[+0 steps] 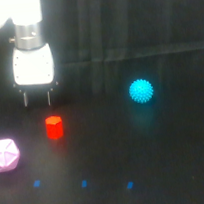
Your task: Pick up the red object from the table
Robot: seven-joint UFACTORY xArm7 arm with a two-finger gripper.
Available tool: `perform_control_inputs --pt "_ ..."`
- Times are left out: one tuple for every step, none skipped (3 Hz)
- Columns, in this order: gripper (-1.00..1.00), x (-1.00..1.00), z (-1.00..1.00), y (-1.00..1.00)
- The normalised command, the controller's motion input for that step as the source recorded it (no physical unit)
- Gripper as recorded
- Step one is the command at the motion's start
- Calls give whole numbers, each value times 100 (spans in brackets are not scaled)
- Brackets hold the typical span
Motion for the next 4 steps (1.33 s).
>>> perform_control_inputs --pt "100 100 -29 -98" --pt "98 99 -24 -88" --pt "96 55 4 -90" --pt "95 18 0 -100"
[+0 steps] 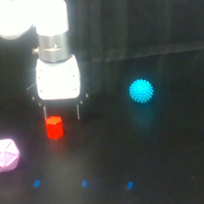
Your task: Pick up the red object from the table
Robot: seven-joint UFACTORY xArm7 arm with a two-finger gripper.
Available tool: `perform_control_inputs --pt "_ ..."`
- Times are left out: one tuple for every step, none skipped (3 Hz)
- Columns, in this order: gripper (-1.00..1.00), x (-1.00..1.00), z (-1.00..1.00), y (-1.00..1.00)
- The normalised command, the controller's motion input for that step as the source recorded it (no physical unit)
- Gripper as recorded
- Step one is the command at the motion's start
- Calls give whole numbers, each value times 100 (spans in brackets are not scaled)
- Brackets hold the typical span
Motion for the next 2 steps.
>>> perform_control_inputs --pt "79 4 2 -88" --pt "70 -21 -23 -38"
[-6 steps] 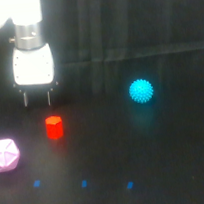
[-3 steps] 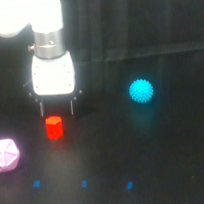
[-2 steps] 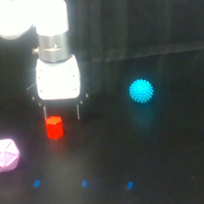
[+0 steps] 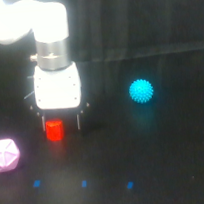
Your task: Pick up the red object from the table
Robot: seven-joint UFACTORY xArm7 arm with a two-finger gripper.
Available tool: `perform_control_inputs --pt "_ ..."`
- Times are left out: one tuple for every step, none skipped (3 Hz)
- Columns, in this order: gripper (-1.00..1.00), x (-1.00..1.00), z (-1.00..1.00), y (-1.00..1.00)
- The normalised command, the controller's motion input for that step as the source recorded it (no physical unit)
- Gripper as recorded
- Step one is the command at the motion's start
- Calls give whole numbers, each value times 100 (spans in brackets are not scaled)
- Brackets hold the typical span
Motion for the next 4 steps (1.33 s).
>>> perform_control_inputs --pt "-49 -11 -12 -53" --pt "-91 -15 -39 34" --pt "-74 59 -15 -2" --pt "-100 8 -7 29"
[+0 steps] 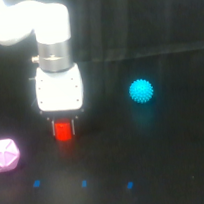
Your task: Pick up the red object from the table
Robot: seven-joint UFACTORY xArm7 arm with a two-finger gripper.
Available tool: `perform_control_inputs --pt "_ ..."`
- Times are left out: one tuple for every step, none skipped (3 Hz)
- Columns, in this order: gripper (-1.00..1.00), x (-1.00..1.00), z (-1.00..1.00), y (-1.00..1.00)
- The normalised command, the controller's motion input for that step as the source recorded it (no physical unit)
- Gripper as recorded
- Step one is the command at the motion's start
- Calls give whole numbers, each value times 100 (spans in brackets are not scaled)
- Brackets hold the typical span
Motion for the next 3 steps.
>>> perform_control_inputs --pt "-92 -20 68 45" --pt "-100 -86 100 51" --pt "-100 -14 100 -23"
